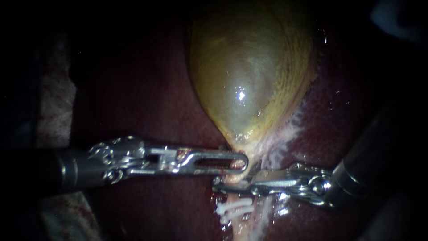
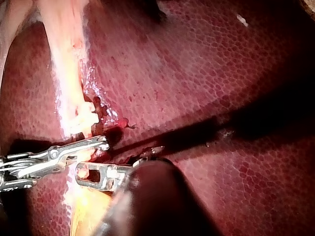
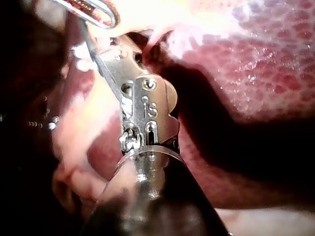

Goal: Clipping third clip left tube

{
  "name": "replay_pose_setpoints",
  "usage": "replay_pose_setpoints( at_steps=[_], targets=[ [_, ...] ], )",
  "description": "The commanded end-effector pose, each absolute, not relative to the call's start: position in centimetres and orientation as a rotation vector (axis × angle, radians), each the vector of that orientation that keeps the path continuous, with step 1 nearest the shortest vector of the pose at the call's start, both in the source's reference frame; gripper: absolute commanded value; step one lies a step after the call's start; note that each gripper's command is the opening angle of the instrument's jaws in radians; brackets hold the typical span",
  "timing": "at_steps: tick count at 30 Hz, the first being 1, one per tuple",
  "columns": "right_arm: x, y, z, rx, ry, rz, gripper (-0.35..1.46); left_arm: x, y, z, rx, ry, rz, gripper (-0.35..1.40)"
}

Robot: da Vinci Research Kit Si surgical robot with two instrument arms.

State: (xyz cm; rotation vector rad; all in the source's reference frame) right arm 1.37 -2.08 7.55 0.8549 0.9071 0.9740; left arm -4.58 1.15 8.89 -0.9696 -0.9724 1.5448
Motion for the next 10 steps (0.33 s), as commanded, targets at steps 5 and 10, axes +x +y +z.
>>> replay_pose_setpoints(
  at_steps=[5, 10],
  targets=[
    [1.37, -2.1, 7.56, 0.857, 0.906, 0.978, -0.35, -4.58, 1.15, 8.9, -0.97, -0.972, 1.545, -0.35],
    [1.38, -2.1, 7.56, 0.858, 0.907, 0.977, -0.35, -4.58, 1.15, 8.9, -0.97, -0.972, 1.545, -0.35]
  ],
)
